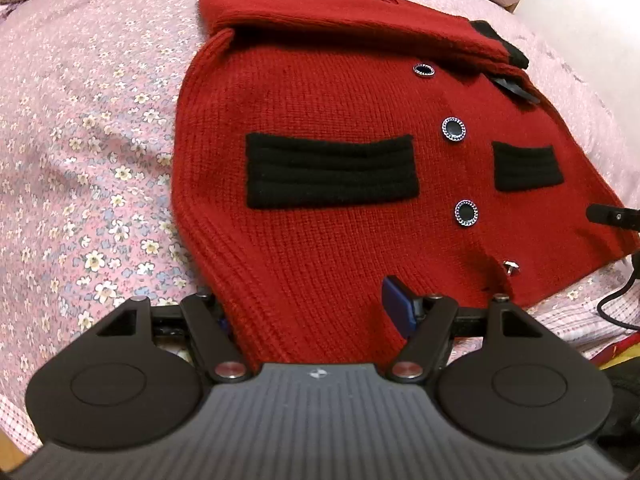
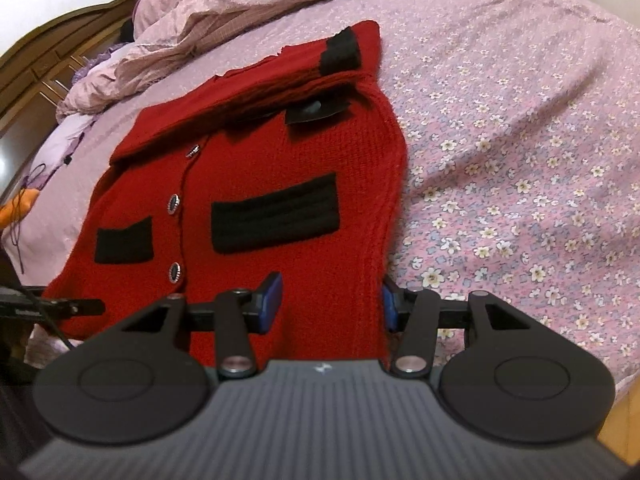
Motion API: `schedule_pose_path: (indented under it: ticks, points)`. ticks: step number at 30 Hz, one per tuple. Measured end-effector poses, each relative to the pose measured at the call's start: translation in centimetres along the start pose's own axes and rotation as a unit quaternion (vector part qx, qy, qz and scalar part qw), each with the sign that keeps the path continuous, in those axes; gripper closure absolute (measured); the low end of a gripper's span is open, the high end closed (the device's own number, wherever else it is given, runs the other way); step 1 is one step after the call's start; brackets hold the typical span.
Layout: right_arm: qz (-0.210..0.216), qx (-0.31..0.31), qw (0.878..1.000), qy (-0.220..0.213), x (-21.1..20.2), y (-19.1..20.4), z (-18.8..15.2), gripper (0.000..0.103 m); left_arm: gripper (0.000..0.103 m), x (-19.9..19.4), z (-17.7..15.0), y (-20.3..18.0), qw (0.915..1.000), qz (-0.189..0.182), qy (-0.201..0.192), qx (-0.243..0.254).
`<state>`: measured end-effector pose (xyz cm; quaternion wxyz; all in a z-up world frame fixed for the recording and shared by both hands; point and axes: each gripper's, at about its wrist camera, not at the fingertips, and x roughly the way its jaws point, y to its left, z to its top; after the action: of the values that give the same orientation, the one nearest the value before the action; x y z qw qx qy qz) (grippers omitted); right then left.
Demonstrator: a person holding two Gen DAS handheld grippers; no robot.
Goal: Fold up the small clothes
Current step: 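Move both tools to the cardigan hem and close on it, then lift the hem with both tools and fold it toward the collar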
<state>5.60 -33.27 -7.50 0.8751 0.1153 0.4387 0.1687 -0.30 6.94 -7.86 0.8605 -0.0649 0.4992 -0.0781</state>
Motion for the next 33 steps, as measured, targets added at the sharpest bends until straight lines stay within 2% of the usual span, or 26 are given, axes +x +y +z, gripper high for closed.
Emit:
schedule_pose_path:
  ticks: [6, 16, 17, 19, 20, 21, 23, 24, 26, 28, 33]
  points:
    - [0.011, 0.009, 1.000, -0.006, 0.0, -0.5, -0.2, 0.053, 0.029, 0.6, 0.1, 0.1, 1.0000, 0.001, 0.000, -0.007]
    - [0.045, 0.025, 0.999, -0.005, -0.4, -1.3, -0.5, 0.053, 0.030, -0.2, -1.3, -0.5, 0.9998, 0.002, -0.014, 0.015]
    - [0.045, 0.023, 0.999, -0.004, -0.5, -1.3, -0.6, 0.053, 0.032, -0.2, -1.3, -0.5, 0.9998, 0.003, -0.015, 0.014]
    - [0.044, 0.015, 0.999, -0.004, -0.4, -1.0, -0.6, 0.053, 0.047, -0.2, -1.3, -0.4, 0.9998, 0.005, -0.015, 0.012]
    - [0.044, 0.013, 0.999, -0.004, -0.3, -0.8, -0.6, 0.061, 0.050, -0.2, -1.2, -0.4, 0.9998, 0.005, -0.015, 0.009]
    - [0.042, 0.013, 0.999, -0.001, -0.2, -0.8, -0.7, 0.072, 0.057, -0.2, -1.2, -0.3, 0.9998, 0.005, -0.016, 0.005]
    - [0.035, 0.018, 0.999, 0.004, 0.2, -0.8, -0.7, 0.085, 0.063, -0.3, -1.2, 0.1, 0.9998, 0.003, -0.018, -0.004]
    - [0.035, 0.020, 0.999, 0.005, 0.4, -0.9, -0.7, 0.088, 0.066, -0.4, -1.2, 0.3, 0.9998, 0.001, -0.018, -0.010]
    - [0.036, 0.024, 0.999, 0.003, 0.3, -1.0, -0.7, 0.090, 0.072, -0.5, -1.2, 0.6, 0.9997, 0.002, -0.019, -0.016]
    - [0.038, 0.020, 0.999, -0.002, 0.1, -0.8, -0.7, 0.091, 0.090, -0.9, -1.2, 0.8, 0.9993, 0.006, -0.028, -0.025]
    - [0.077, 0.049, 0.995, -0.030, -0.8, -1.0, 0.2, 0.092, 0.094, -2.6, -0.6, 1.6, 0.9969, -0.018, -0.060, -0.049]
